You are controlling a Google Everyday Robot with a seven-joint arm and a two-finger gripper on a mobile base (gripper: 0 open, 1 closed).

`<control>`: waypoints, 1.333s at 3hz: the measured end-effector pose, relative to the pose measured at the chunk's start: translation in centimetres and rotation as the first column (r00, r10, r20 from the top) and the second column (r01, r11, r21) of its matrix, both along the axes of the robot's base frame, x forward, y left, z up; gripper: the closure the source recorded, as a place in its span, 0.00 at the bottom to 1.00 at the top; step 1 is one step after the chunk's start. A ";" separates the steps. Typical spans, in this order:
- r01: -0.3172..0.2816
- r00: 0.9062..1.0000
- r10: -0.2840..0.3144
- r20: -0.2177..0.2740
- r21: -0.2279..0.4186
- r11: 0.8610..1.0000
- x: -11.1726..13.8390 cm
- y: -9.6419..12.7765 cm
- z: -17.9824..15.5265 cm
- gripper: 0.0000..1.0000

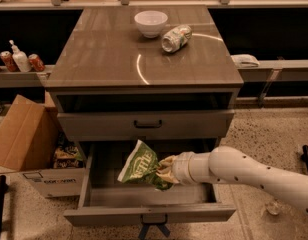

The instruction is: Pick green jalapeno chip bag from middle drawer and place on counter

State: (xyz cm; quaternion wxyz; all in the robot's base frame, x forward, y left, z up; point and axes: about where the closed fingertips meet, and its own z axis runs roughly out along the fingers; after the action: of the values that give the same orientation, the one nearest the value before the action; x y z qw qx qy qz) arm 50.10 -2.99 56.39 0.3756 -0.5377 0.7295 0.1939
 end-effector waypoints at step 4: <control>0.062 0.932 -0.128 0.339 0.198 0.978 7.1 -10.5 18.6 1.00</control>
Offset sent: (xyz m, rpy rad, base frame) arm 0.0755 -0.1222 0.2014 0.2195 -0.3993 -0.1026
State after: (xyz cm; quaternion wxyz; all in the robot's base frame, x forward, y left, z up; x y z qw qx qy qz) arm 57.24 -13.44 75.00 0.5563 -0.4906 0.6552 0.1435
